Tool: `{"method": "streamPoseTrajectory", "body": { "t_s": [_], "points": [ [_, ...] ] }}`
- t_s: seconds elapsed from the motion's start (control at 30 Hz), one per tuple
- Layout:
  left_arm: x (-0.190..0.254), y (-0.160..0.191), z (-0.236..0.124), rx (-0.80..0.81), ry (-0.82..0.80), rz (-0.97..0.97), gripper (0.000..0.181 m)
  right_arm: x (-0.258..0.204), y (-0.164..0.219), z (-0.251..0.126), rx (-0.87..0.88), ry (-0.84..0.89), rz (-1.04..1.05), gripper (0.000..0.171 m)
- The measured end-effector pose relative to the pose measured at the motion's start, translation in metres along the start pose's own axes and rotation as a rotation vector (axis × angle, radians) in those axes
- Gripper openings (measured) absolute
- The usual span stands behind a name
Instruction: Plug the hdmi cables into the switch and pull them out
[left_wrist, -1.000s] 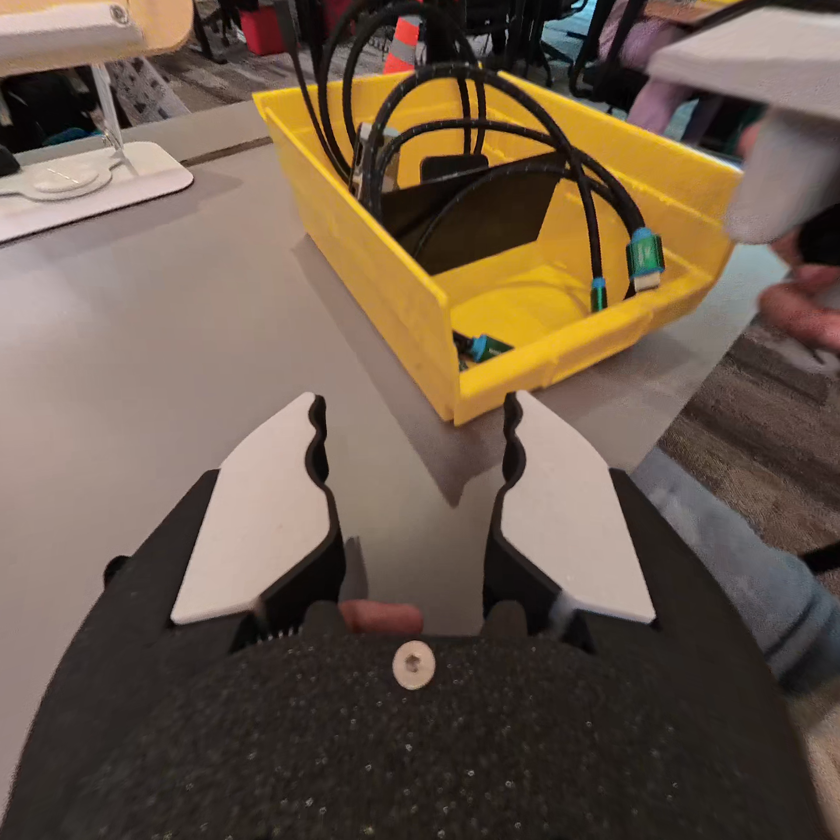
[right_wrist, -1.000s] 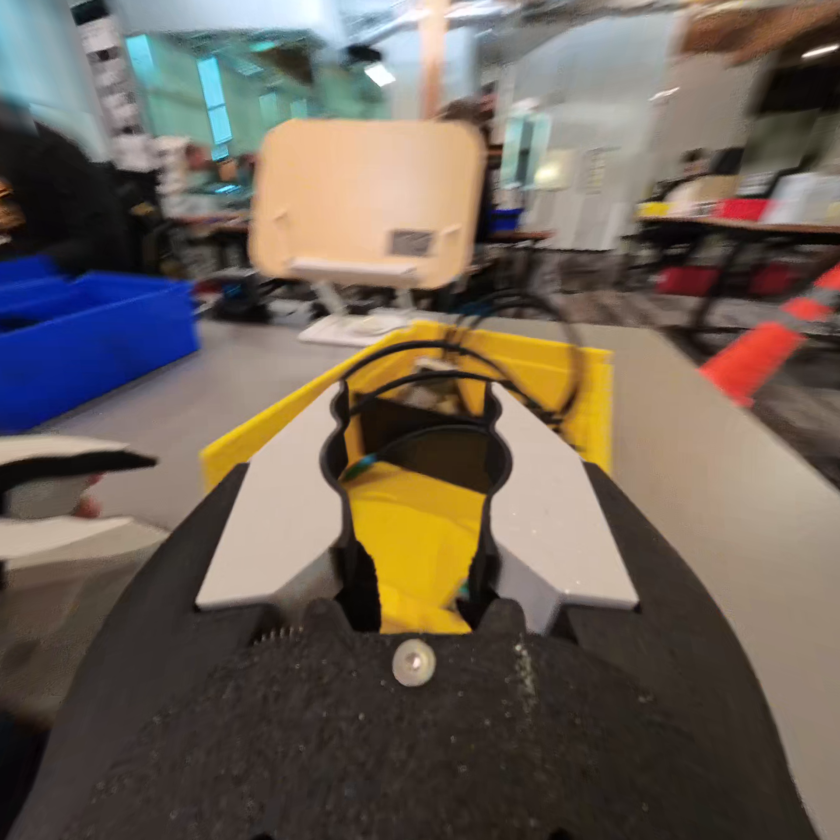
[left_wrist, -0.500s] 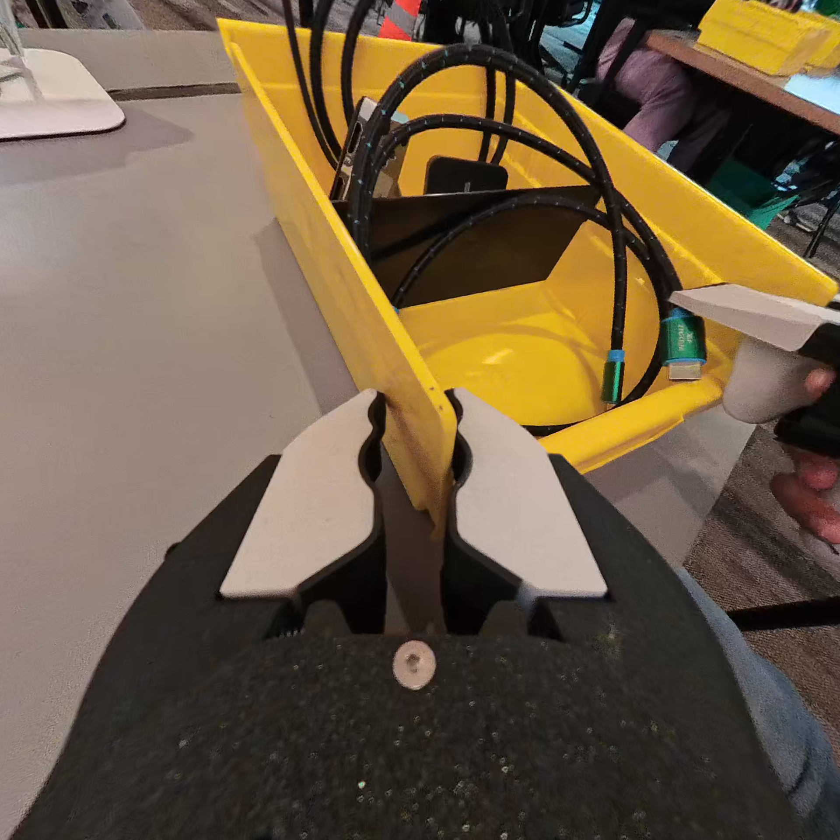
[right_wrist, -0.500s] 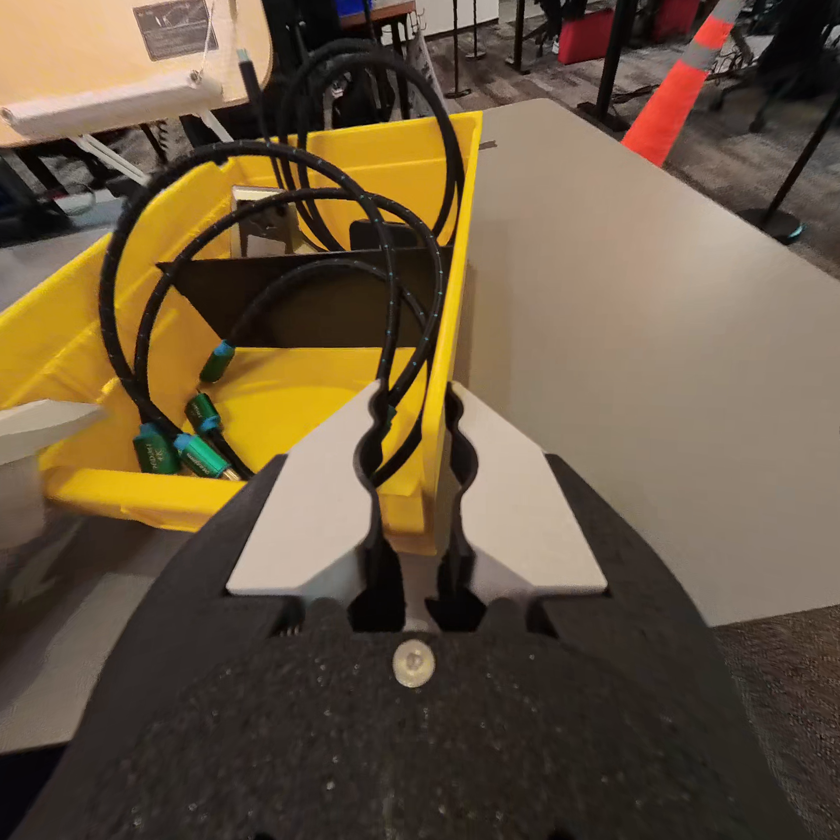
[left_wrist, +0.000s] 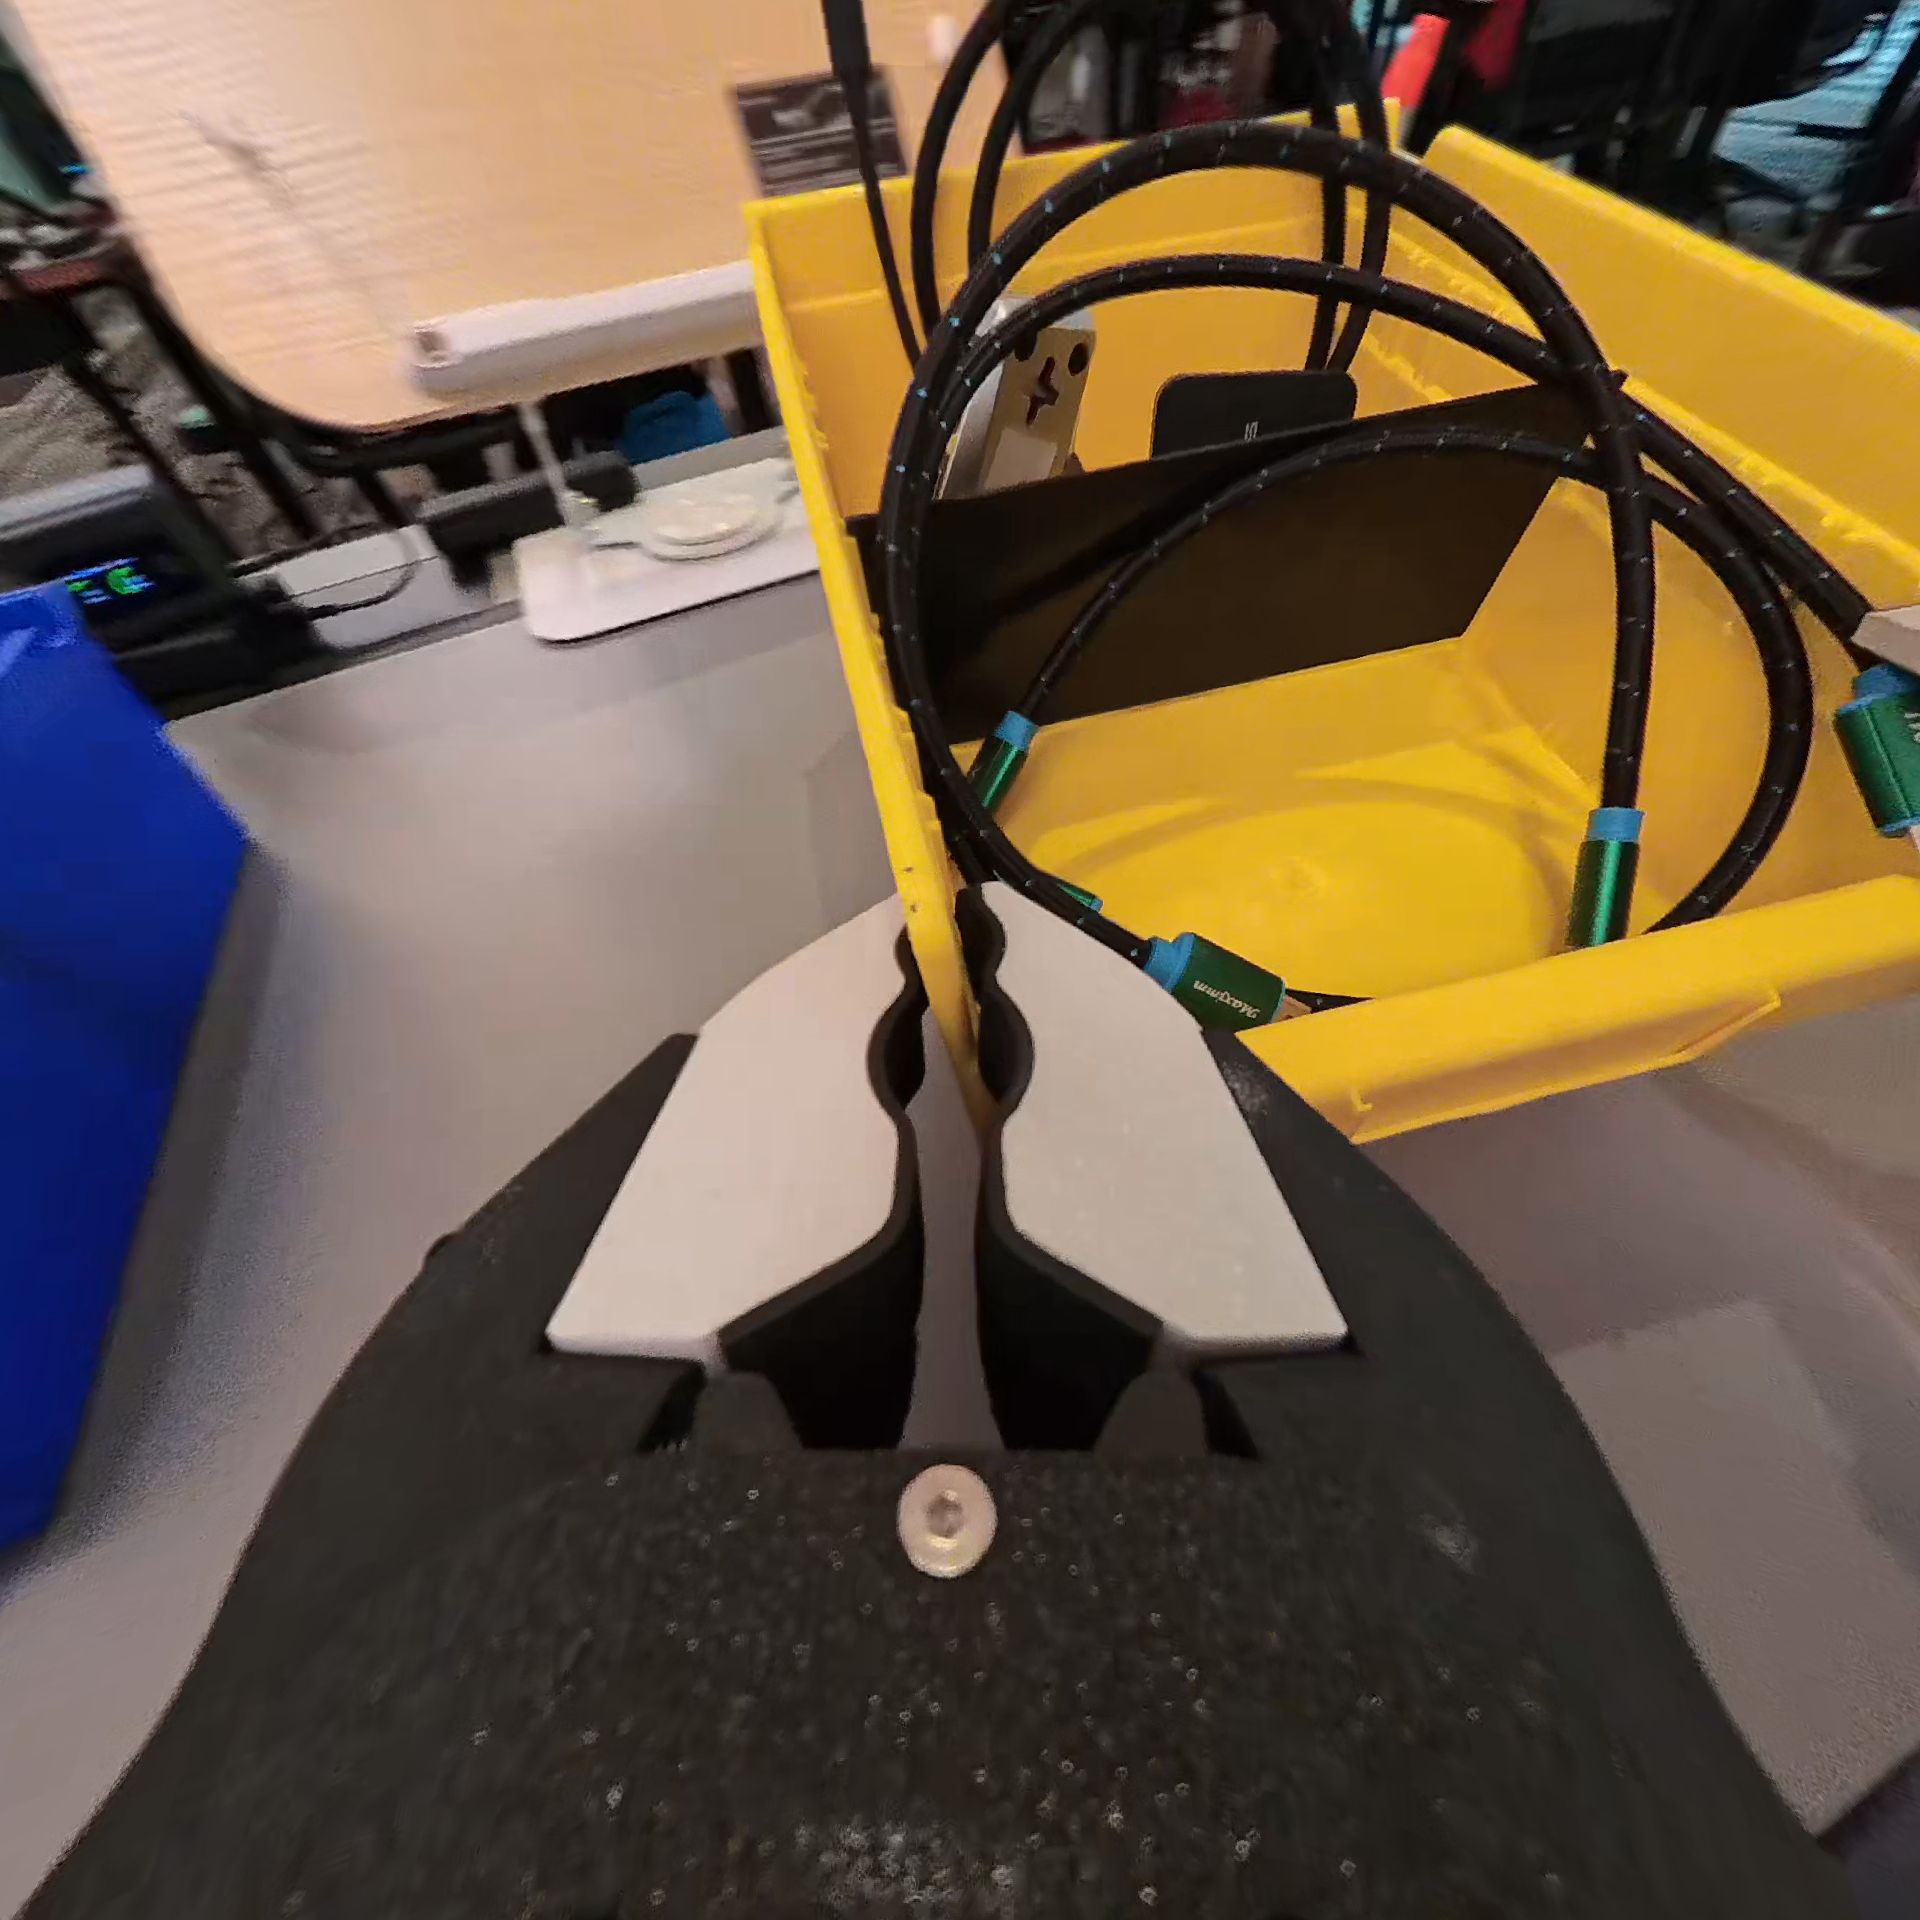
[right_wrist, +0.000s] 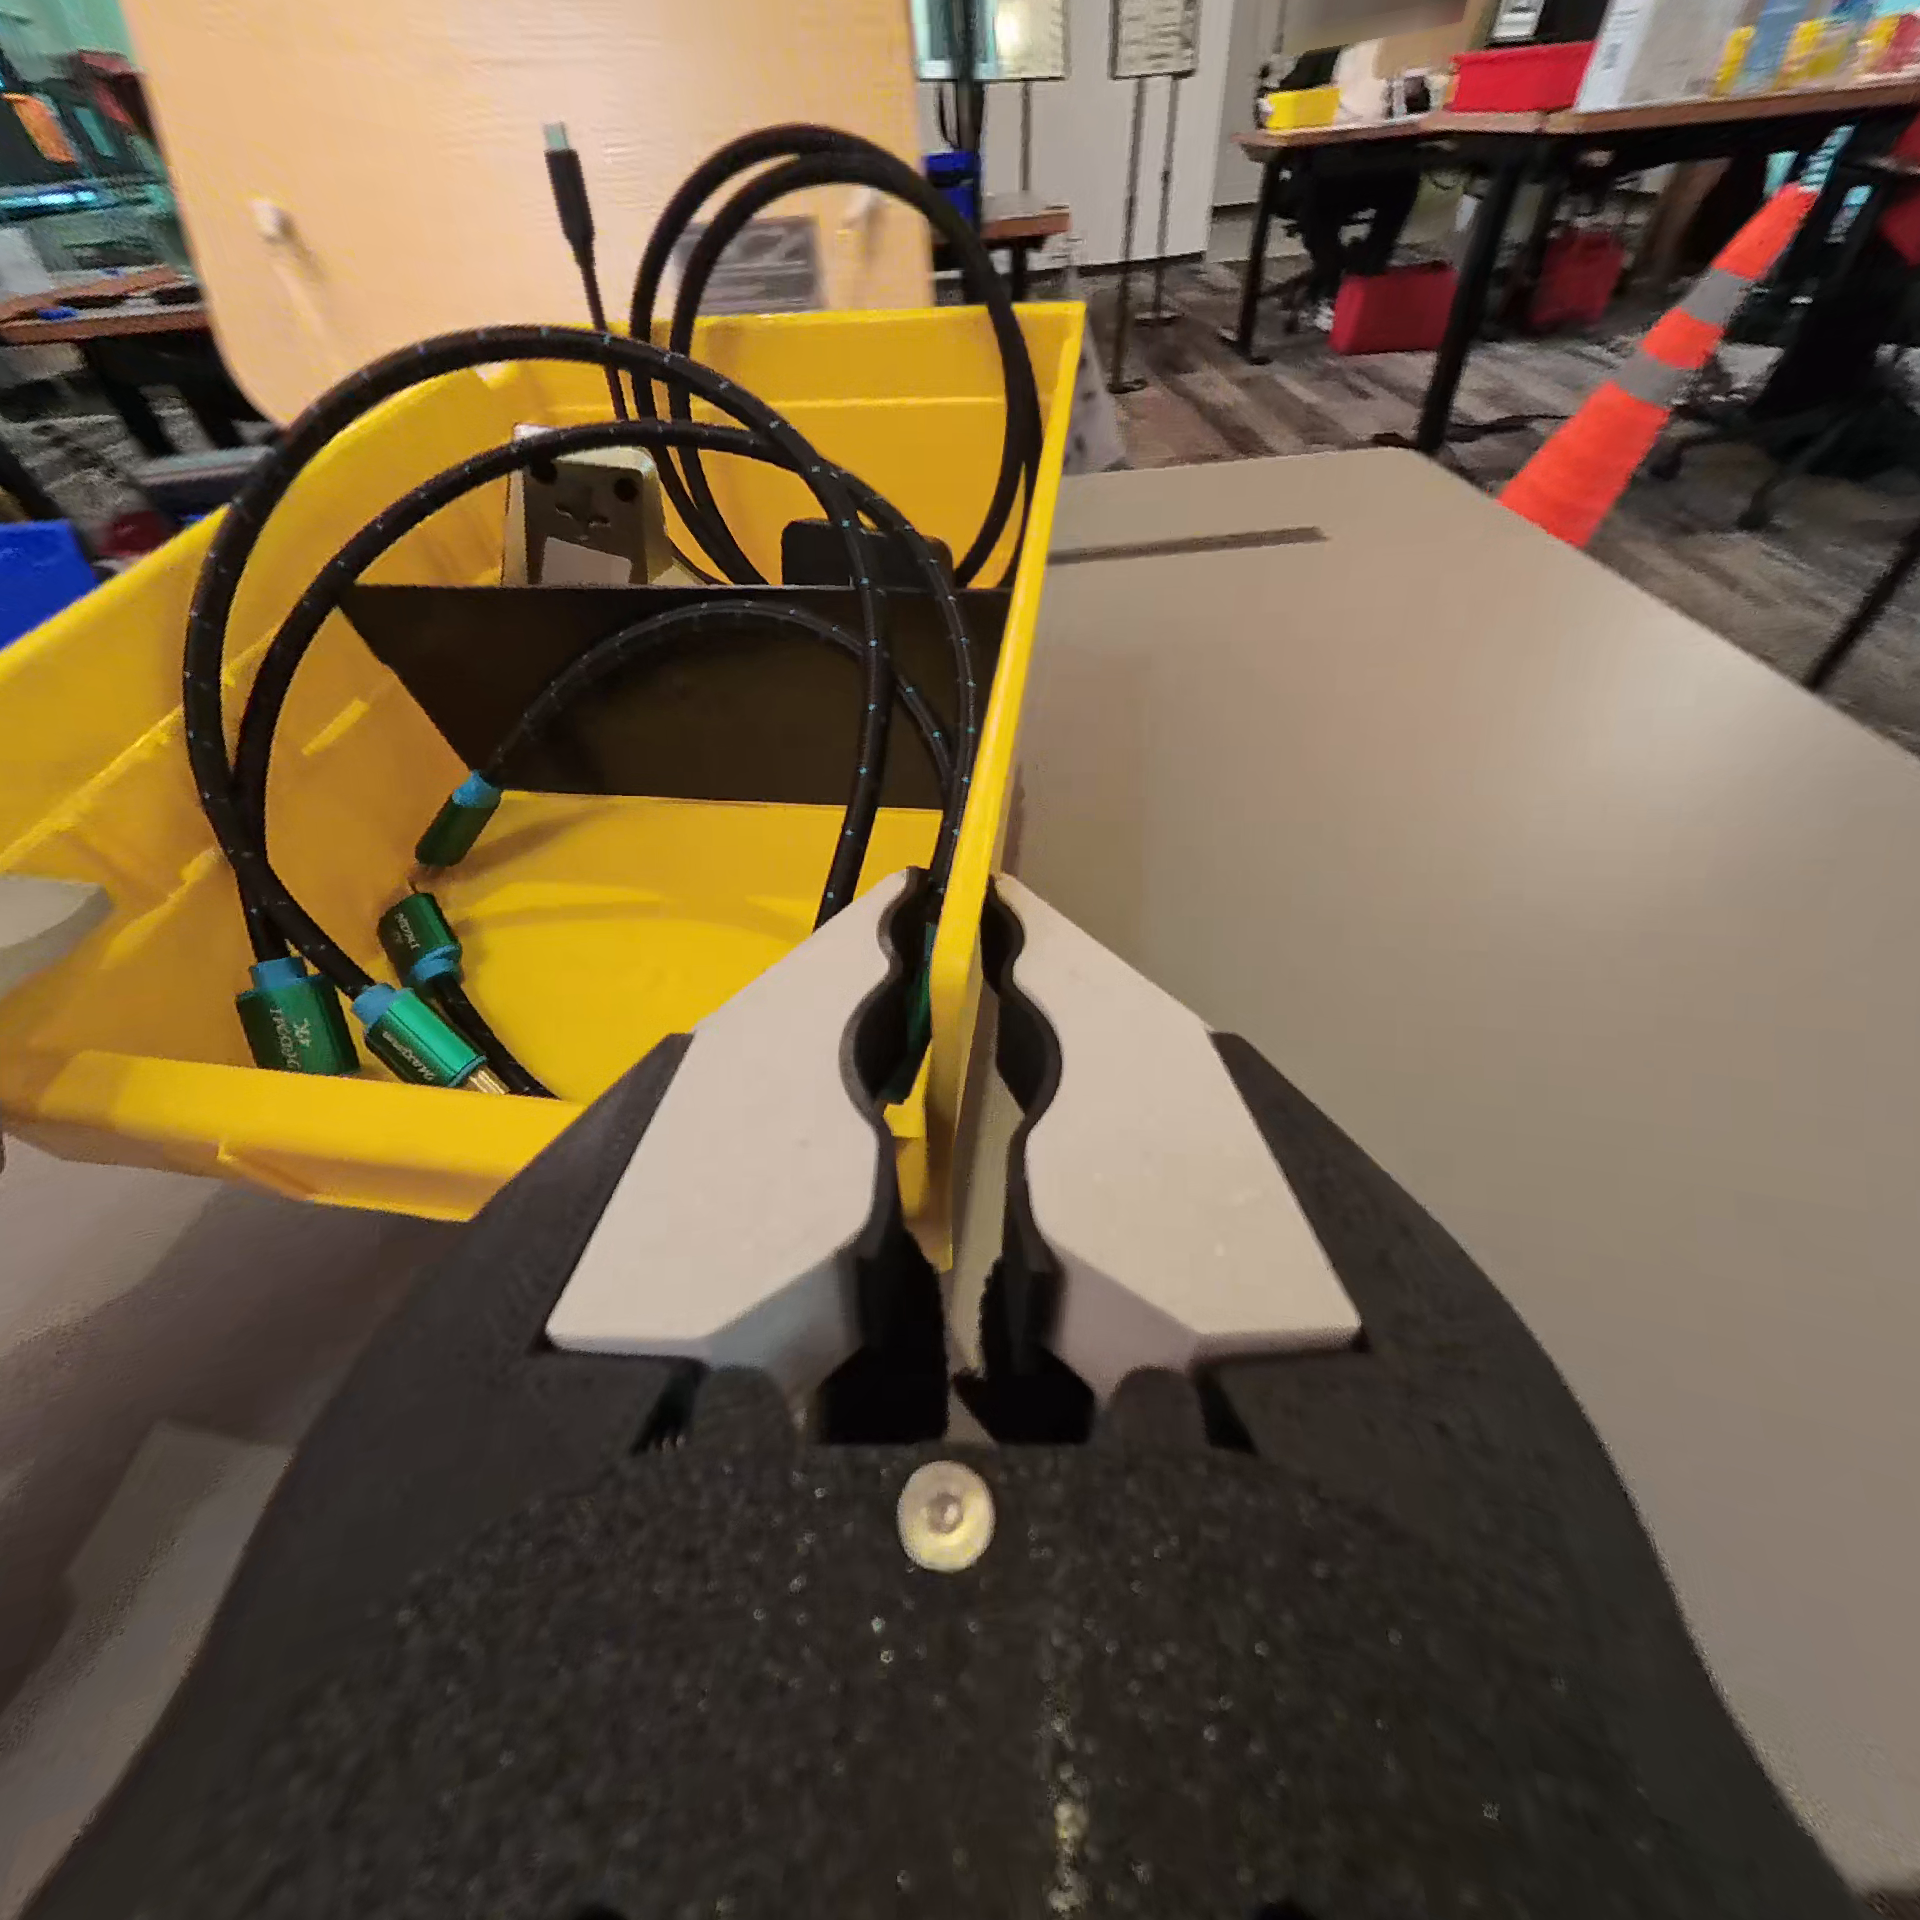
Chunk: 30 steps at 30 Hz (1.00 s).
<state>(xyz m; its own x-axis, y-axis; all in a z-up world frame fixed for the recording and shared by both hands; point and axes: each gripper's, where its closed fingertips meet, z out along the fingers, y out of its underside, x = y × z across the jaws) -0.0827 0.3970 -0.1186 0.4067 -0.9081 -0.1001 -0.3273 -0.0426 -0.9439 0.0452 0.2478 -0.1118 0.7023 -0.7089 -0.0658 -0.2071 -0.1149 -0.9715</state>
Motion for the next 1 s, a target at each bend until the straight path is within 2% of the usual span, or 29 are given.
{"method": "streamPoseTrajectory", "body": {
  "t_s": [0.2,0.37,0.47,0.53,0.6,0.67,0.73,0.83,0.87,0.93,1.0],
  "points": [
    [-0.063,0.021,-0.011,-0.043,-0.151,-0.08,0.004,-0.068,0.005,0.038,-0.039,-0.104,-0.011,0.008],
    [-0.089,0.052,-0.011,-0.132,-0.178,-0.153,0.004,-0.1,0.025,0.053,-0.13,-0.179,-0.058,0.008],
    [-0.097,0.057,-0.01,-0.155,-0.186,-0.13,0.004,-0.109,0.034,0.057,-0.145,-0.239,-0.063,0.009],
    [-0.09,0.056,-0.01,-0.171,-0.099,-0.145,0.012,-0.11,0.034,0.057,-0.154,-0.29,-0.05,0.01],
    [-0.078,0.049,-0.016,-0.153,0.071,-0.218,0.035,-0.111,0.034,0.054,-0.164,-0.379,-0.008,0.015],
    [-0.09,0.025,-0.035,-0.042,0.22,-0.308,0.035,-0.11,0.03,0.042,-0.177,-0.474,0.102,0.038],
    [-0.145,0.005,-0.061,0.086,0.197,-0.366,0.044,-0.108,0.015,0.031,-0.139,-0.541,0.212,0.041],
    [-0.27,-0.001,-0.118,0.308,-0.091,-0.347,0.042,-0.102,-0.002,0.028,-0.023,-0.499,0.097,0.04],
    [-0.314,0.011,-0.138,0.305,-0.241,-0.317,0.04,-0.102,-0.006,0.026,0.017,-0.48,0.039,0.04],
    [-0.384,0.055,-0.165,0.151,-0.484,-0.273,0.04,-0.105,-0.017,0.017,0.1,-0.466,-0.014,0.039],
    [-0.411,0.087,-0.173,0.067,-0.496,-0.316,0.053,-0.114,-0.026,0.003,0.162,-0.498,-0.013,0.034]
  ]
}}
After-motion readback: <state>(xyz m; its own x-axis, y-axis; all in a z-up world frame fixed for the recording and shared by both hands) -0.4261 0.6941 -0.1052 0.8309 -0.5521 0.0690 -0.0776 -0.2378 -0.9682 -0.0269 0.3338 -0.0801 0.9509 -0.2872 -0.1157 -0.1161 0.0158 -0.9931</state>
